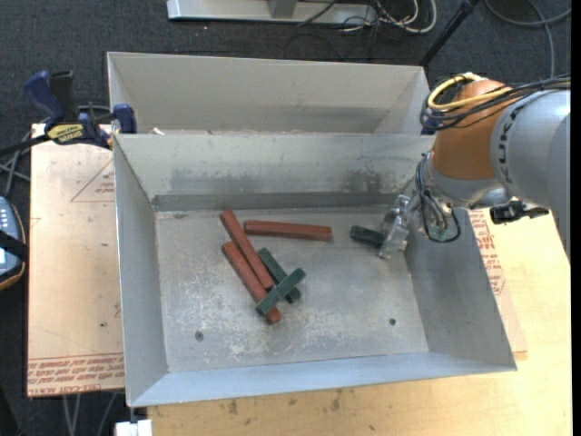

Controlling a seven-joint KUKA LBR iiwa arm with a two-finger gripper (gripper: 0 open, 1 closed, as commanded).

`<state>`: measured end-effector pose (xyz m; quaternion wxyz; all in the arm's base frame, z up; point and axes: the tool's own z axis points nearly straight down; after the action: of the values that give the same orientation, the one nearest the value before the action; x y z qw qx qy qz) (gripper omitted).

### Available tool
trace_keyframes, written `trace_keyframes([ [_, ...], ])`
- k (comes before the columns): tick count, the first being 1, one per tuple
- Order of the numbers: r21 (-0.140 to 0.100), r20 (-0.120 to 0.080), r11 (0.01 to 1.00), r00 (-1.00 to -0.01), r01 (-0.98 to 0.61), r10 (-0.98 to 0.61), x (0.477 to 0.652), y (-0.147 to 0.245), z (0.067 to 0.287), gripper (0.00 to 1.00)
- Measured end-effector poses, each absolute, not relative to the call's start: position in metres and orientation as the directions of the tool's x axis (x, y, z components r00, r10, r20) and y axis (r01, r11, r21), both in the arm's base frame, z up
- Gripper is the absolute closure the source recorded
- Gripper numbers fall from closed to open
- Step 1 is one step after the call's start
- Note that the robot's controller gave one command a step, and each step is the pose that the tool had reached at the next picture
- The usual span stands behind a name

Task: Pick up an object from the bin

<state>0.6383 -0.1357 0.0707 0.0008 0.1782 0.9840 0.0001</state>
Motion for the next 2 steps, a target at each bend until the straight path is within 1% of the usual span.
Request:
trace_keyframes([
  [2,0.000,0.002,0.936,-0.936,0.351,0.351,0.6372,-0.1355,0.0738,1.00],
])
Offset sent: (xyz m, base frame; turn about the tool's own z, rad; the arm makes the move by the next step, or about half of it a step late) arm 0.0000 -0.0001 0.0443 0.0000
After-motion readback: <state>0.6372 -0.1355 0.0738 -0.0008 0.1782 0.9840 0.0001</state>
